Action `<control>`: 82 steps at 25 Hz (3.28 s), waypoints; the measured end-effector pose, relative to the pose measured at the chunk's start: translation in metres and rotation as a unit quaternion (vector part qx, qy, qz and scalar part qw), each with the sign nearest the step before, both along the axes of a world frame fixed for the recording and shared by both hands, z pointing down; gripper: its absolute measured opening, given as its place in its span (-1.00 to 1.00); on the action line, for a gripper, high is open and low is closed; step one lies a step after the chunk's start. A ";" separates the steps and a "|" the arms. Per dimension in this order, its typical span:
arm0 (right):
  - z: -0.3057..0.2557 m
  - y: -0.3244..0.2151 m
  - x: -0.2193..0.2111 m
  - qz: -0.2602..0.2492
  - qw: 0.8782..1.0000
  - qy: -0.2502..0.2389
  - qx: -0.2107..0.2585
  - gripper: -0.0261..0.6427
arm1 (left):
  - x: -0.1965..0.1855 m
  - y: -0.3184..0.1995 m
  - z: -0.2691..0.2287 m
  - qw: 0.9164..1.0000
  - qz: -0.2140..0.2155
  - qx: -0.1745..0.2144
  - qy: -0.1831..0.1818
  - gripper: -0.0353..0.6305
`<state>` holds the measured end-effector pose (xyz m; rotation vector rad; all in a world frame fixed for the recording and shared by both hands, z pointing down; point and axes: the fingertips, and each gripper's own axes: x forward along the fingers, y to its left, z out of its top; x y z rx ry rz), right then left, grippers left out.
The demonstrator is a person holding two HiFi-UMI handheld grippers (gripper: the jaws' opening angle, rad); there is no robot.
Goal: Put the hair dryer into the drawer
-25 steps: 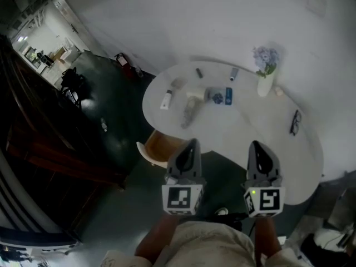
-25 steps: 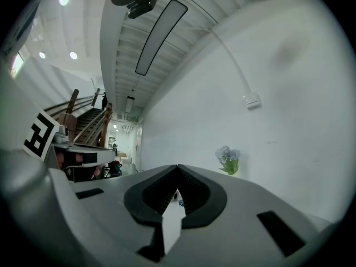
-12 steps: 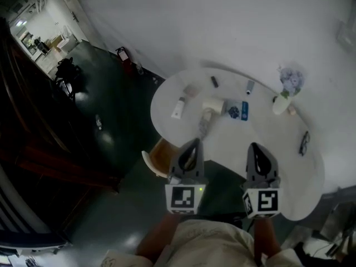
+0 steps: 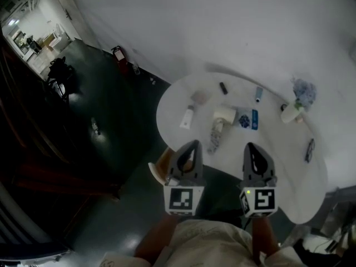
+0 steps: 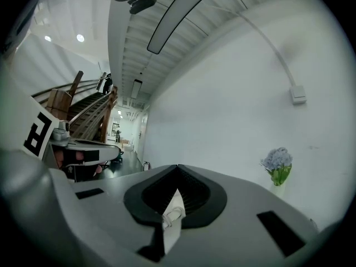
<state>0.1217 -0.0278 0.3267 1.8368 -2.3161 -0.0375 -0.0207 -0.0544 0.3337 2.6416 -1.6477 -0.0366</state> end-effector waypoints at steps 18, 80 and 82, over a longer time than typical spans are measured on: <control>0.020 -0.070 0.041 -0.014 1.000 -0.008 -0.021 -0.90 | 0.048 -0.077 0.051 0.998 -0.001 -0.060 -0.032 -0.88; 0.084 -0.101 0.123 0.003 0.996 -0.026 -0.086 -0.90 | 0.127 -0.153 0.301 0.882 0.025 -0.436 -0.176 -0.12; 0.084 -0.101 0.121 0.002 0.996 -0.025 -0.088 -0.90 | 0.127 -0.153 0.297 0.888 0.023 -0.429 -0.166 -0.12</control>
